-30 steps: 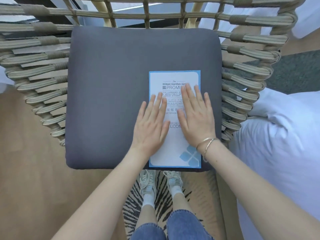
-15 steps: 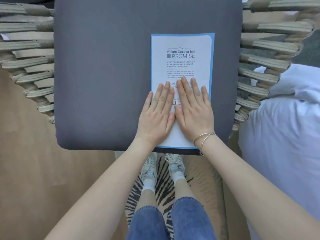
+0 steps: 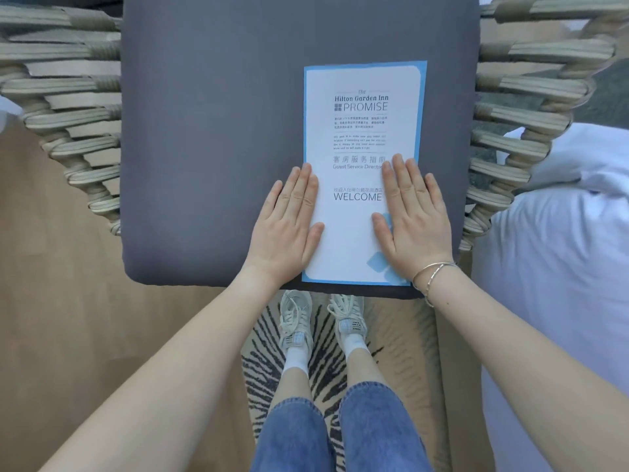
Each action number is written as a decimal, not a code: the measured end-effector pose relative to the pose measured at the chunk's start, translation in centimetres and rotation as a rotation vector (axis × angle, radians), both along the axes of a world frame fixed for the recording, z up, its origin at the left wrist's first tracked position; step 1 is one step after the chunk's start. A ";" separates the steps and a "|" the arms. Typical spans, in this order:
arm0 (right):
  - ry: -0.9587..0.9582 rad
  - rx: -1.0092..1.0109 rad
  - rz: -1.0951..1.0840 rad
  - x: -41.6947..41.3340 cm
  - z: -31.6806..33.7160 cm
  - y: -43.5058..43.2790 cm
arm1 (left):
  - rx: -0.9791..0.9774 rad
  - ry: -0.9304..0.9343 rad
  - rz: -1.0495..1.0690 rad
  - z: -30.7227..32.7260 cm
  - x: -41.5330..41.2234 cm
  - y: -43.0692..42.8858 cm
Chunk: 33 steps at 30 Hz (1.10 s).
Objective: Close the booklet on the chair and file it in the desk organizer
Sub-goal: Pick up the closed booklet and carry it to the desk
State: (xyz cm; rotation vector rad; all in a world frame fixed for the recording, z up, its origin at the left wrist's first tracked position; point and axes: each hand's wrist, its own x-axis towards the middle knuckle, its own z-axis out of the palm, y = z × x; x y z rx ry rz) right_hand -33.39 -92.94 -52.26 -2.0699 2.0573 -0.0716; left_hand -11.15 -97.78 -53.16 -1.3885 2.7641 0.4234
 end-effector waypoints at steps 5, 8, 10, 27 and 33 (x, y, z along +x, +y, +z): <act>0.035 0.015 -0.018 0.6 2.8 0.0 | -0.009 -0.001 0.037 2.8 -0.9 0.8; 0.012 -0.027 0.020 2.1 3.6 1.1 | -0.035 0.057 -0.031 3.6 -2.3 3.0; 0.003 -0.009 0.049 3.4 3.2 1.8 | -0.033 0.072 -0.046 3.4 -3.5 4.4; 0.023 -0.038 0.057 0.0 -0.1 4.4 | 0.022 -0.008 -0.086 0.4 0.3 3.9; -0.004 -0.045 0.058 -0.5 -1.3 4.9 | 0.036 -0.059 -0.087 -0.8 1.2 3.8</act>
